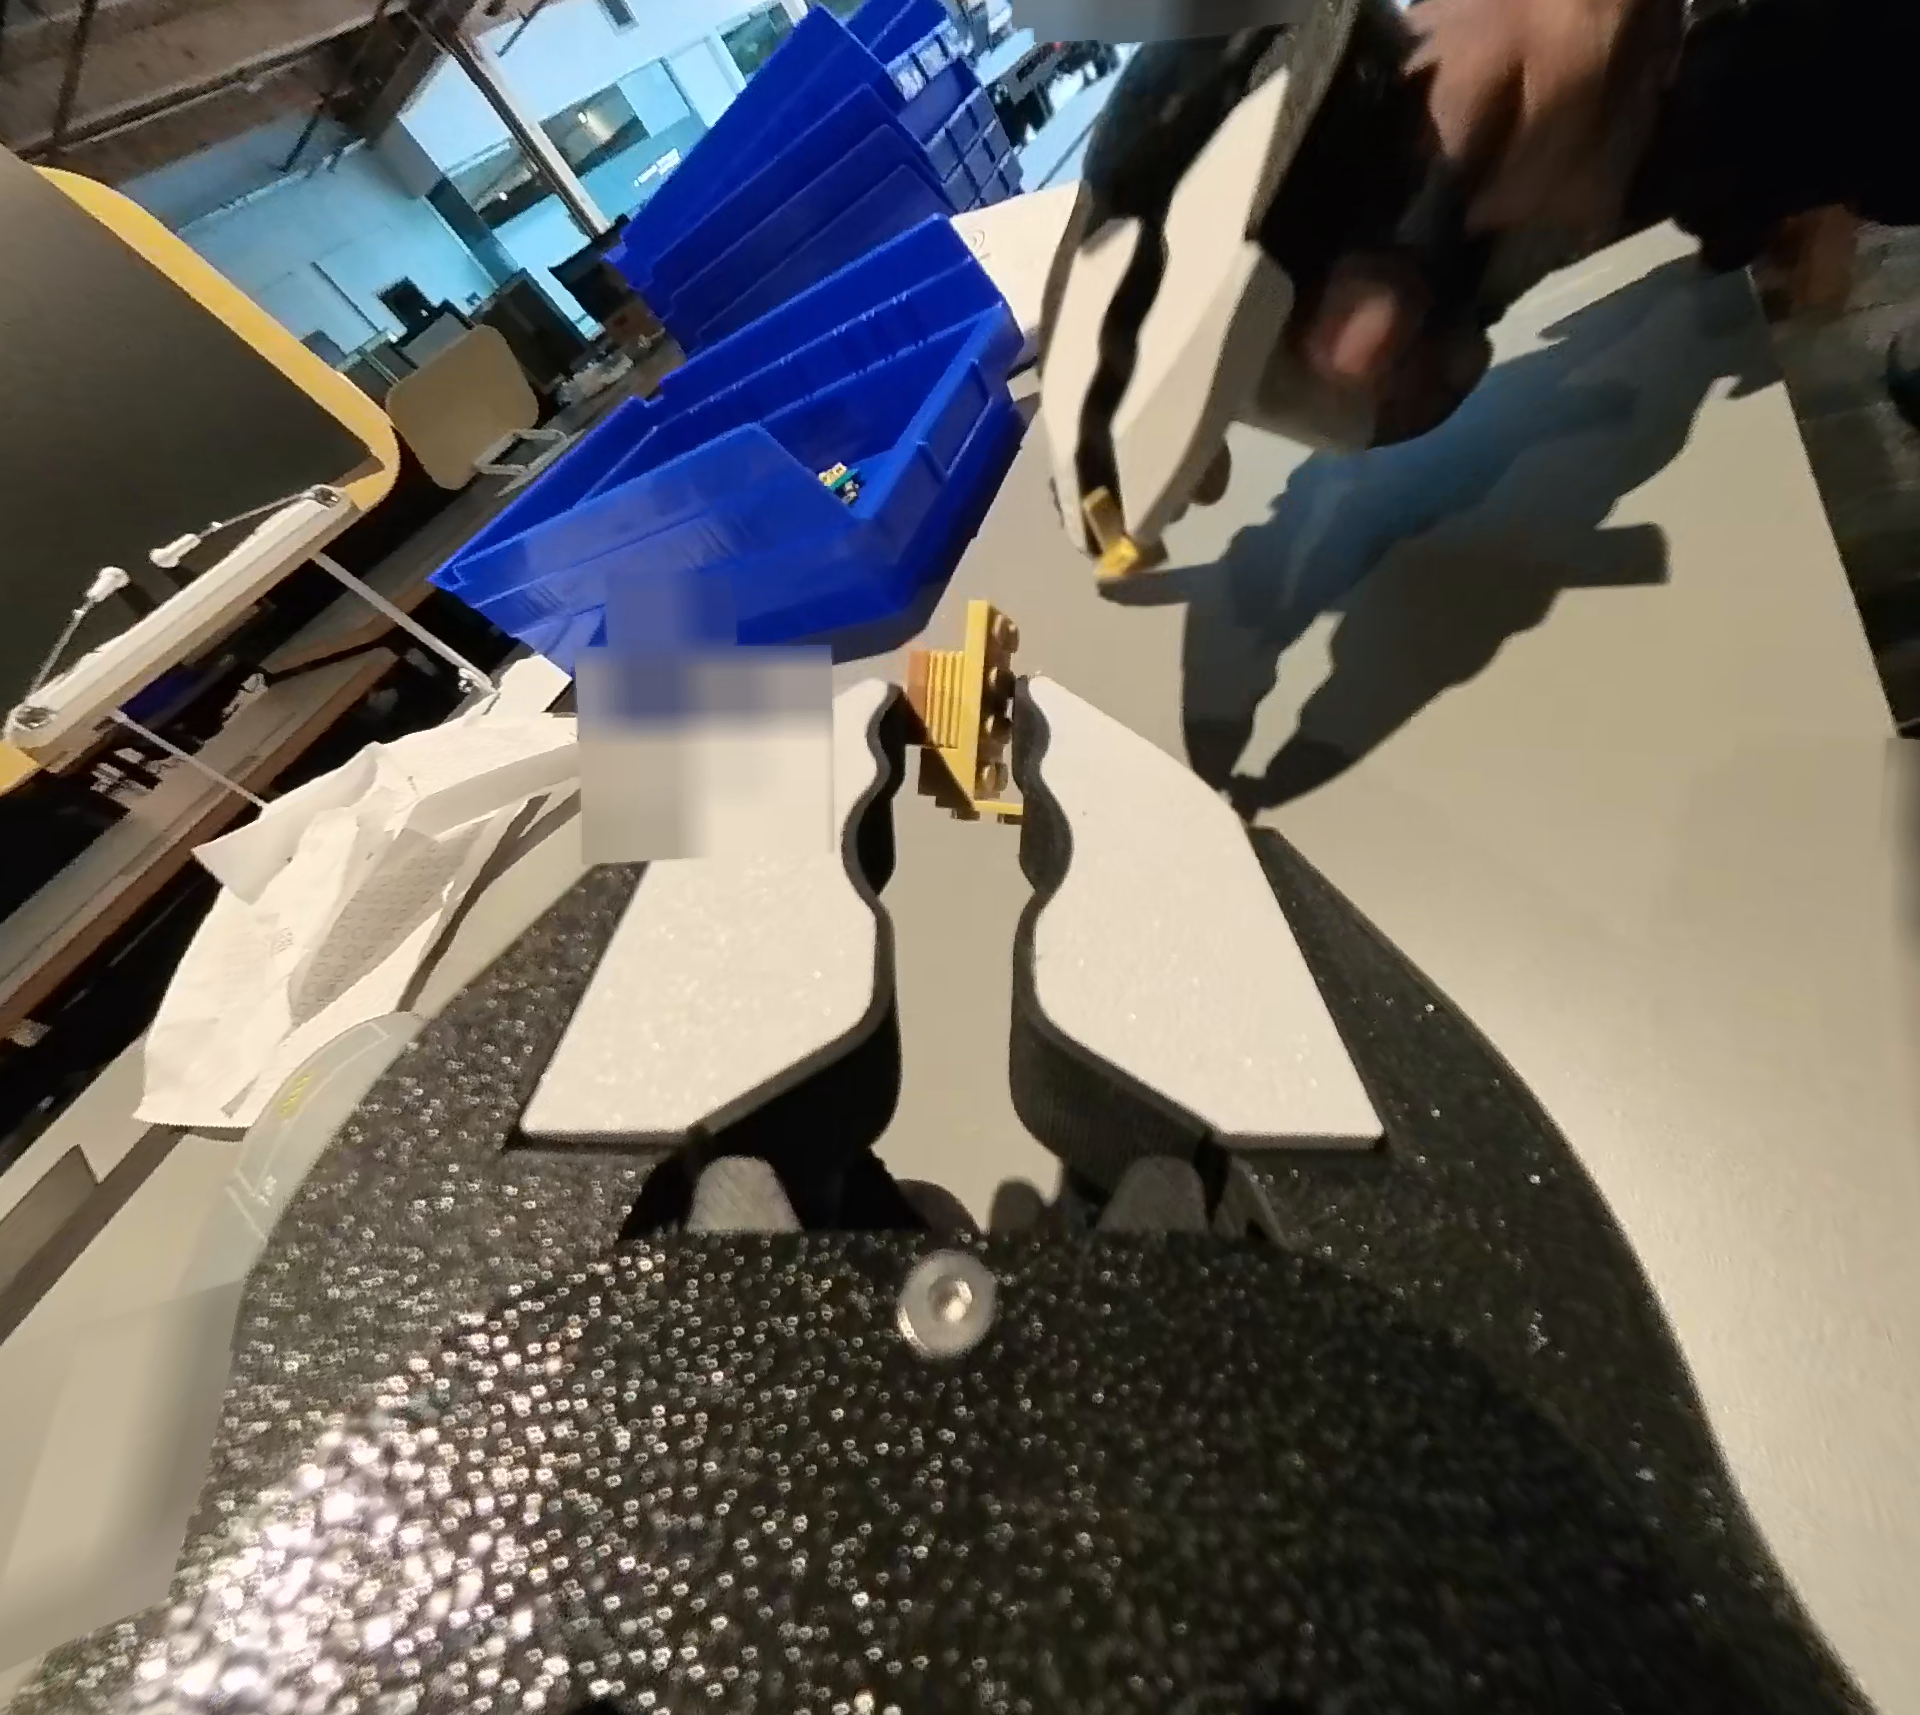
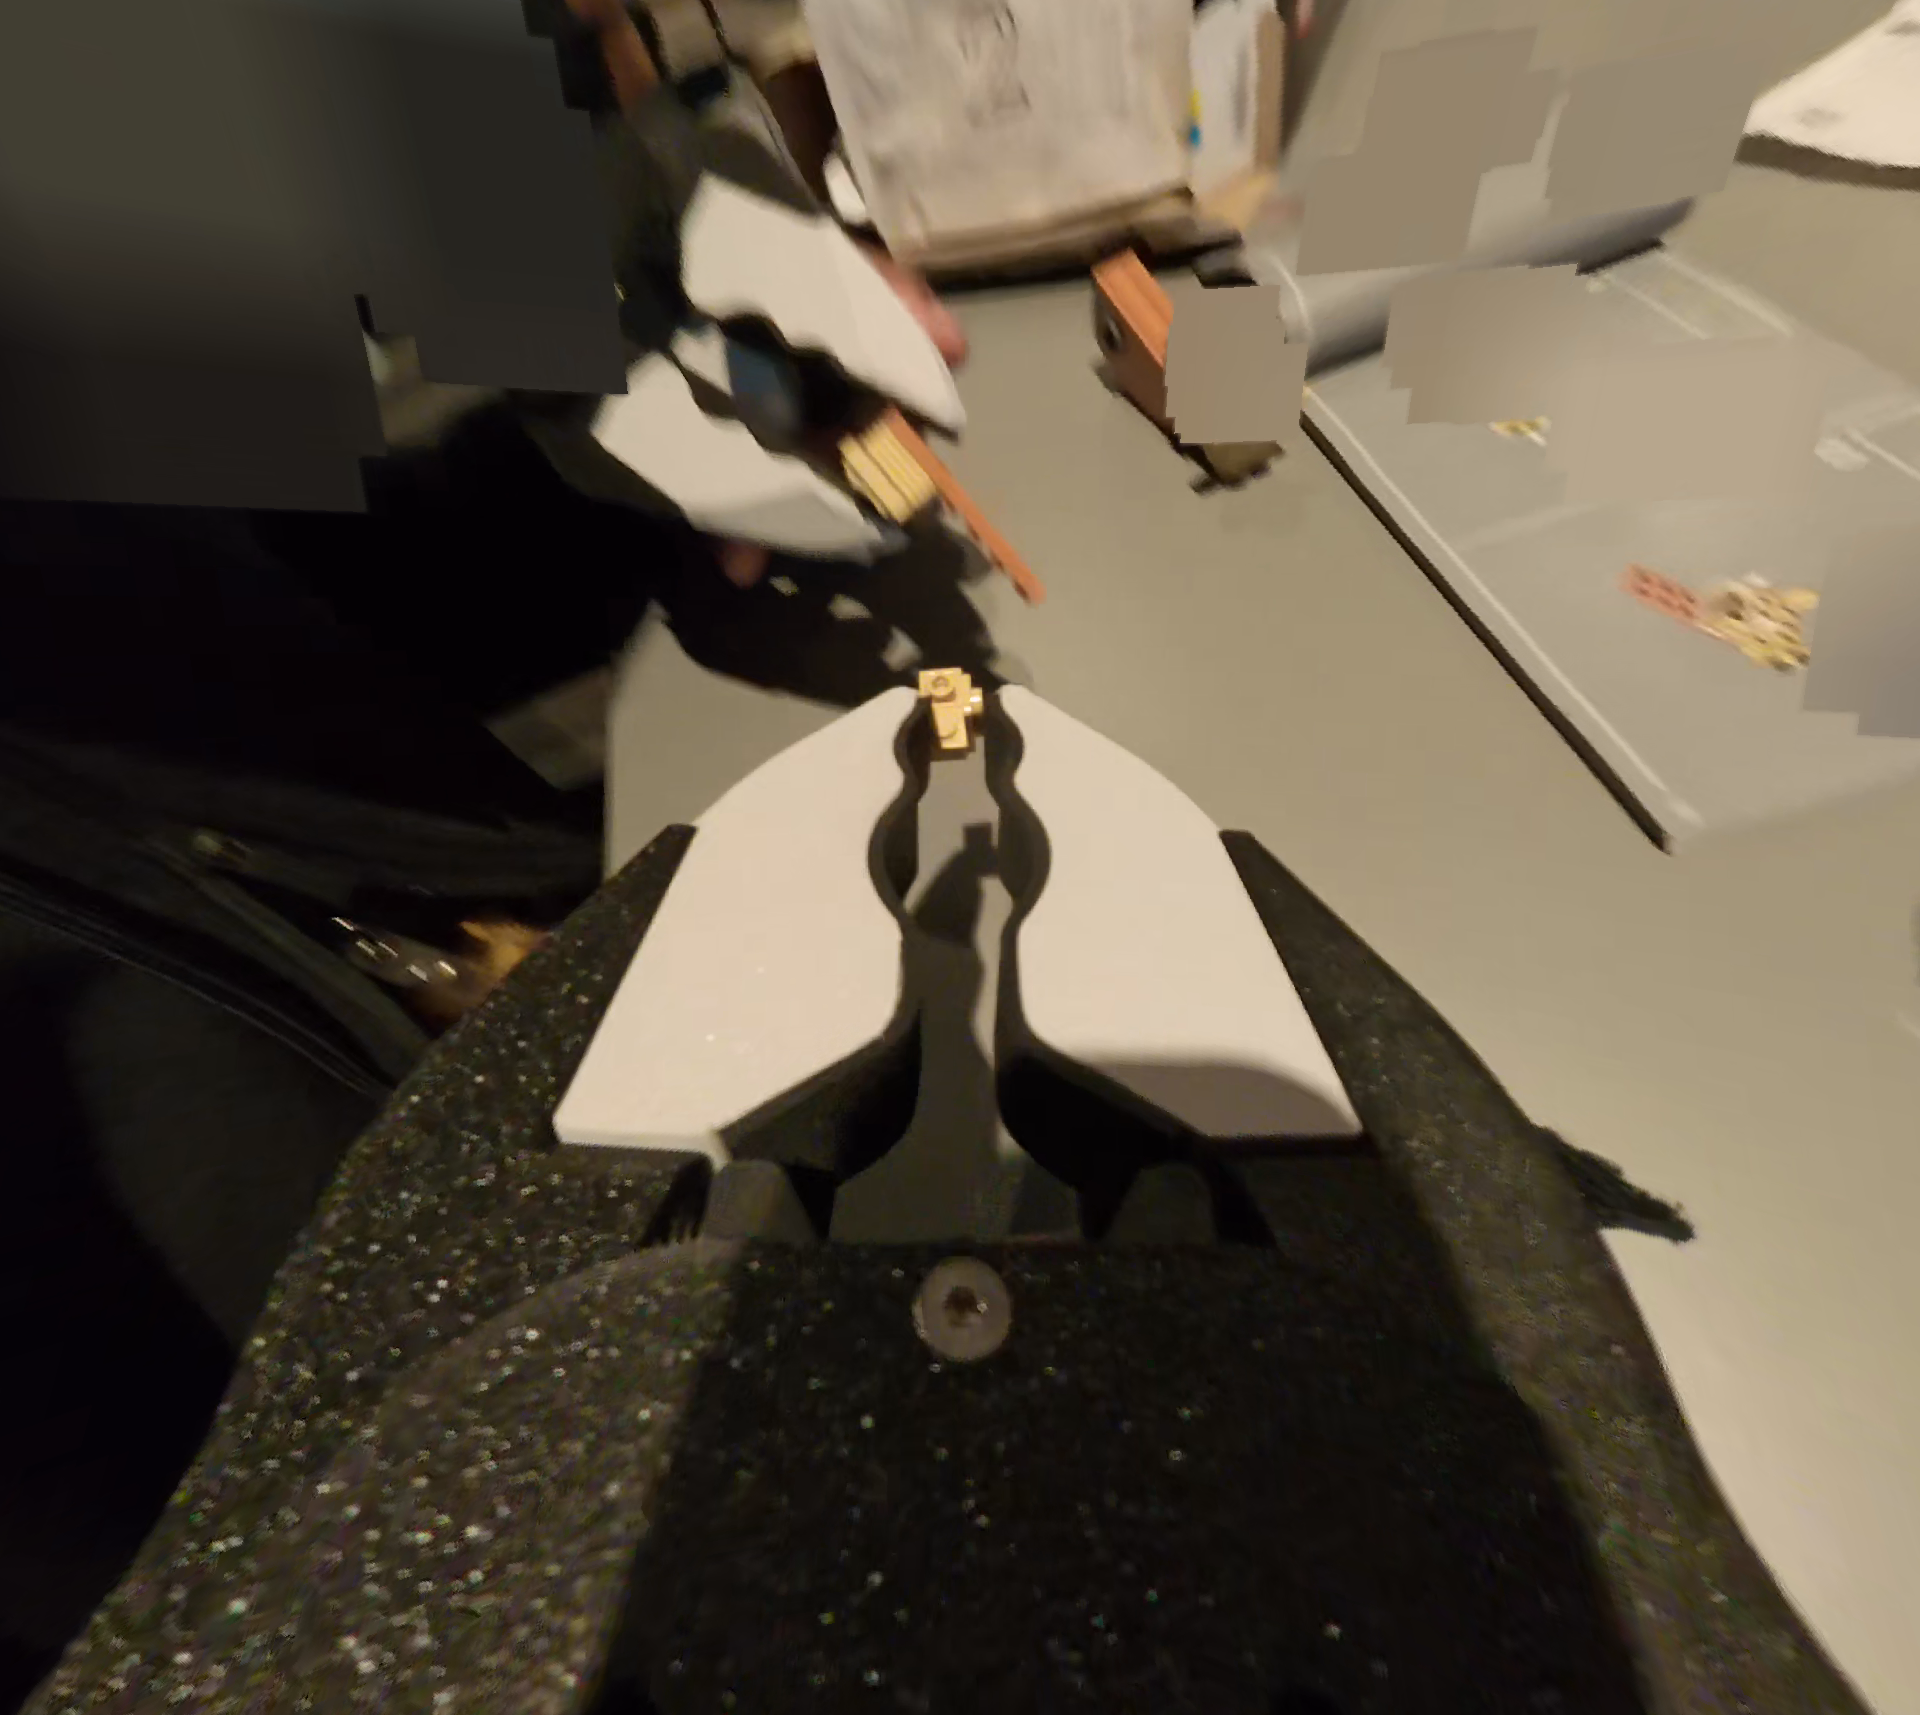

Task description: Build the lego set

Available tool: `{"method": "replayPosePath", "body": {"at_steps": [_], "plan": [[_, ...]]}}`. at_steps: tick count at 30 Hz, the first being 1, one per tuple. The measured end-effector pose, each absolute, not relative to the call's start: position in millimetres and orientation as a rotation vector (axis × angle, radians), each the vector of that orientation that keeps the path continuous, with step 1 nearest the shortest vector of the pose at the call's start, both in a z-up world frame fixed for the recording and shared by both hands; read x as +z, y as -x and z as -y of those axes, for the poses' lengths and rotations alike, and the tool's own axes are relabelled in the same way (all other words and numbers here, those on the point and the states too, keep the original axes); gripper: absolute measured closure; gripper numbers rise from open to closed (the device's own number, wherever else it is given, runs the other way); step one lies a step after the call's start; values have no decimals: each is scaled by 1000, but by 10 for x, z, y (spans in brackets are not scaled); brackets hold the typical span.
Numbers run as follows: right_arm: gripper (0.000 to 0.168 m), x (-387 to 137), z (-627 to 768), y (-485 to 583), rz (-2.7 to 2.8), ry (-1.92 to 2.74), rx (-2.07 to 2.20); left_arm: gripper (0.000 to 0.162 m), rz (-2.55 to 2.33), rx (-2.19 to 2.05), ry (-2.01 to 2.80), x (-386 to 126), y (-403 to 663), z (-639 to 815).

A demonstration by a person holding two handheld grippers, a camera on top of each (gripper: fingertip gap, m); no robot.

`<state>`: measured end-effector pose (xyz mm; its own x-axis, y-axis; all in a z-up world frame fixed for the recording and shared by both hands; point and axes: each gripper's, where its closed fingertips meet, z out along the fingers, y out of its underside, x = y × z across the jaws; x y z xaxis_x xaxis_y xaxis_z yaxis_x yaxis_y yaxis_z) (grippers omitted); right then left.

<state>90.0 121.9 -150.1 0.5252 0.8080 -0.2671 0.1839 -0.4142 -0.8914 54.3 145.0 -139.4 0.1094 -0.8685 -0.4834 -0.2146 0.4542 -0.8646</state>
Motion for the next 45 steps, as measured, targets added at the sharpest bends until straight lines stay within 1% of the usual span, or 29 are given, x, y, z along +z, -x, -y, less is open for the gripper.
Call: {"method": "replayPosePath", "body": {"at_steps": [3, 9, 17, 20, 25, 30, 33, 38, 39, 42, 45], "plan": [[159, -1402, -1248, -826, 771, 1847, 963, 144, -1424, -632, 1041, -1421, -548, -1448], [159, -1290, -1310, -739, 776, 1796, 923, 144, -1440, -631, 1055, -1459, -552, -1443], [159, -1227, -1386, -653, 716, 1751, 979, 144, -1424, -664, 1050, -1423, -544, -1425], [159, -1263, -1443, -701, 765, 1756, 819, 144, -1409, -673, 1052, -1401, -533, -1432], [159, -1413, -1471, -744, 1012, 1793, 401, 144, -1415, -610, 1038, -1415, -535, -1450], [159, -1743, -1532, -955, 1385, 1819, -195, 144, -1459, -395, 1016, -1533, -536, -1543], [159, -1931, -1484, -993, 1627, 1757, -425, 144, -1507, -280, 991, -1624, -547, -1565], [159, -2065, -1412, -1023, 1828, 1669, -597, 144, -1521, -263, 977, -1643, -551, -1551], [158, -2066, -1394, -1017, 1845, 1661, -594, 144, -1515, -271, 981, -1635, -547, -1555], [149, -2054, -1334, -986, 1859, 1661, -528, 144, -1507, -289, 990, -1625, -538, -1560], [149, -2039, -1298, -994, 1831, 1692, -457, 144, -1511, -288, 990, -1635, -537, -1556]]}}
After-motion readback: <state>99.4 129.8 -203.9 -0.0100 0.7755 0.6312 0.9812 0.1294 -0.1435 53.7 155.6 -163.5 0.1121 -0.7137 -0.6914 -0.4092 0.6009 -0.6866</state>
